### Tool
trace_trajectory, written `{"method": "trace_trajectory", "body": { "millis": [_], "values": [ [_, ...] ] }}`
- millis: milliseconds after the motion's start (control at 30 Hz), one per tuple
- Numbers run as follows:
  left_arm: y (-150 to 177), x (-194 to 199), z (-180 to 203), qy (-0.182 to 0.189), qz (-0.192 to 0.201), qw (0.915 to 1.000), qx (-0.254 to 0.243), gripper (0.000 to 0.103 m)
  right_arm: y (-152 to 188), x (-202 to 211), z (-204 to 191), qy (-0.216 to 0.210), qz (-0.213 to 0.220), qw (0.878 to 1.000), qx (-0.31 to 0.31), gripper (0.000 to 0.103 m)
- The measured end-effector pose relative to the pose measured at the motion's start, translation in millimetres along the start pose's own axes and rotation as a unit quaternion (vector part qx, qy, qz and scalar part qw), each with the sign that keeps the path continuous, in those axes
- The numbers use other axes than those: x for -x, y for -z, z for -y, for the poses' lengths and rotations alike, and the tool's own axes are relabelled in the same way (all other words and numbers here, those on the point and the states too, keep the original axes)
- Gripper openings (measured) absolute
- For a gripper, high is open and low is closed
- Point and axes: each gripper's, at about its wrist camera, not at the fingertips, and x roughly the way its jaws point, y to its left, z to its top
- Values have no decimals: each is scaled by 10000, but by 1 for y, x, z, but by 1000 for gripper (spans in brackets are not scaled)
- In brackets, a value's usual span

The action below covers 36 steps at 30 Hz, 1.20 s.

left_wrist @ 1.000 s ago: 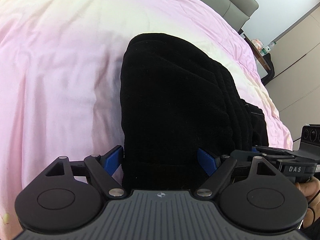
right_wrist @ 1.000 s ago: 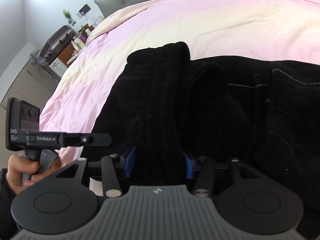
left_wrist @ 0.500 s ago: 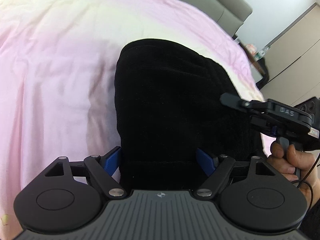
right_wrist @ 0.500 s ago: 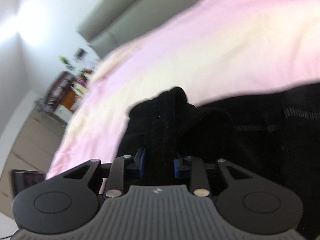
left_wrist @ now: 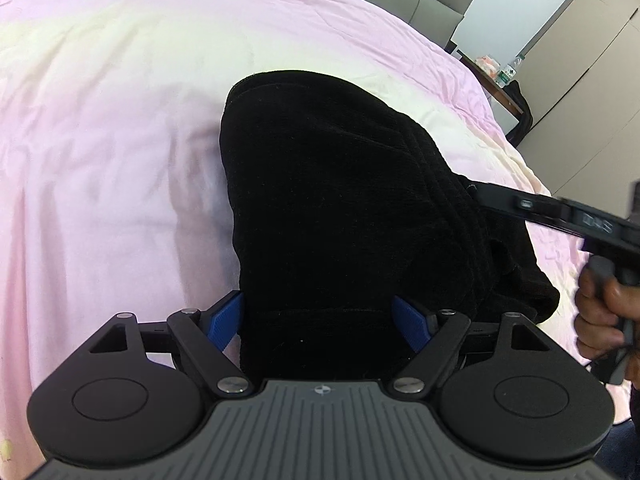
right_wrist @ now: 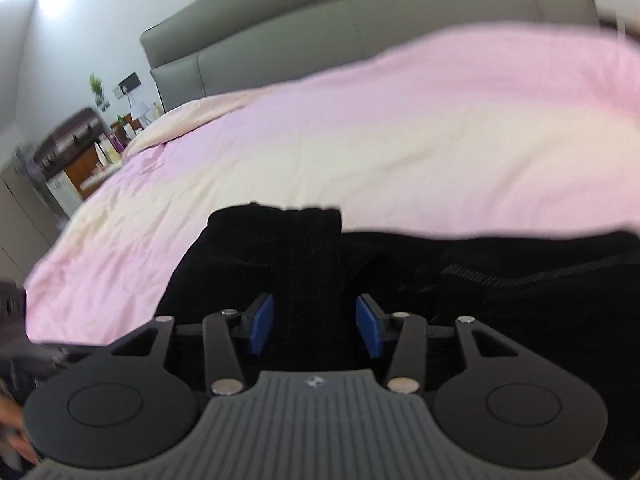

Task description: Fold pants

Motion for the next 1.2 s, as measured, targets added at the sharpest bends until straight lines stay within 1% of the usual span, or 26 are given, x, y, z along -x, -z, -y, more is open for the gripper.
{"method": "trace_trajectory", "body": {
  "millis": [33, 67, 133, 200, 233, 300, 367, 400, 433, 500, 567, 600, 633, 700, 733, 767, 800, 833, 867, 933, 967, 1000, 1033, 1100, 1167, 1200],
  "values": [
    [0, 0, 1, -19, 1, 10000, -17, 93, 4, 8, -5, 44, 99, 9998, 188, 43],
    [1, 0, 1, -40, 4, 10000, -34, 93, 9, 13, -7, -51, 76, 9996, 260, 38],
    [0, 0, 2, -71, 1, 10000, -26, 93, 23, 5, -8, -317, -363, 9984, 311, 37],
    [1, -1, 3, -106, -28, 9999, -20, 93, 45, -16, -9, -41, -954, 9939, 544, 41],
    [3, -2, 3, -141, -61, 9999, -48, 93, 51, -20, -12, 19, -994, 9928, 665, 43],
    [6, 0, 3, -189, -12, 9998, -25, 95, 43, -10, -9, -52, -1001, 9935, 531, 43],
    [6, 4, 0, -146, -5, 9998, 129, 94, 30, 15, 4, -327, -707, 9969, 85, 41],
    [5, 5, 0, -126, -6, 9998, 172, 94, 25, 33, 12, -413, -431, 9982, -93, 46],
    [5, 5, -1, -124, -2, 9998, 185, 94, 21, 51, 24, -353, -199, 9989, -226, 49],
    [5, 4, -1, -144, -1, 9997, 175, 94, 19, 85, 55, 44, 262, 9981, -550, 64],
    [6, 5, 0, -159, 21, 9997, 165, 94, 26, 113, 98, 577, 625, 9889, -1216, 72],
    [6, 5, 0, -160, 30, 9997, 175, 94, 33, 123, 120, 794, 743, 9803, -1652, 73],
    [6, 5, 0, -160, 41, 9997, 196, 94, 44, 134, 150, 1012, 884, 9638, -2302, 73],
    [8, 6, 0, -179, 58, 9995, 251, 94, 67, 143, 196, 1180, 986, 9211, -3576, 75],
    [8, 7, 0, -199, 63, 9994, 275, 94, 83, 145, 220, 1091, 1020, 8903, -4302, 75],
    [9, 8, 1, -228, 70, 9993, 287, 94, 96, 142, 236, 883, 1019, 8666, -4804, 75],
    [9, 8, 3, -254, 77, 9992, 285, 94, 106, 137, 247, 669, 950, 8489, -5156, 75],
    [9, 9, 3, -278, 90, 9992, 279, 94, 114, 129, 258, 446, 802, 8384, -5373, 75],
    [10, 10, 4, -297, 97, 9991, 286, 94, 114, 122, 263, 434, 650, 8442, -5303, 72],
    [11, 11, 5, -313, 100, 9989, 322, 94, 105, 113, 263, 835, 357, 8785, -4691, 69],
    [11, 12, 4, -317, 101, 9989, 337, 94, 101, 108, 262, 900, 254, 8907, -4448, 69],
    [11, 13, 4, -320, 106, 9988, 346, 94, 100, 99, 262, 802, 109, 9016, -4249, 69],
    [12, 14, 4, -323, 113, 9988, 346, 94, 102, 93, 264, 611, -53, 9073, -4159, 69],
    [13, 15, 4, -319, 116, 9988, 358, 94, 116, 81, 261, 266, -386, 9107, -4104, 70],
    [13, 14, 3, -301, 109, 9987, 402, 94, 128, 74, 263, 98, -533, 9067, -4183, 69],
    [12, 13, 2, -299, 104, 9987, 406, 94, 133, 73, 263, 70, -486, 9028, -4271, 69]
  ]
}}
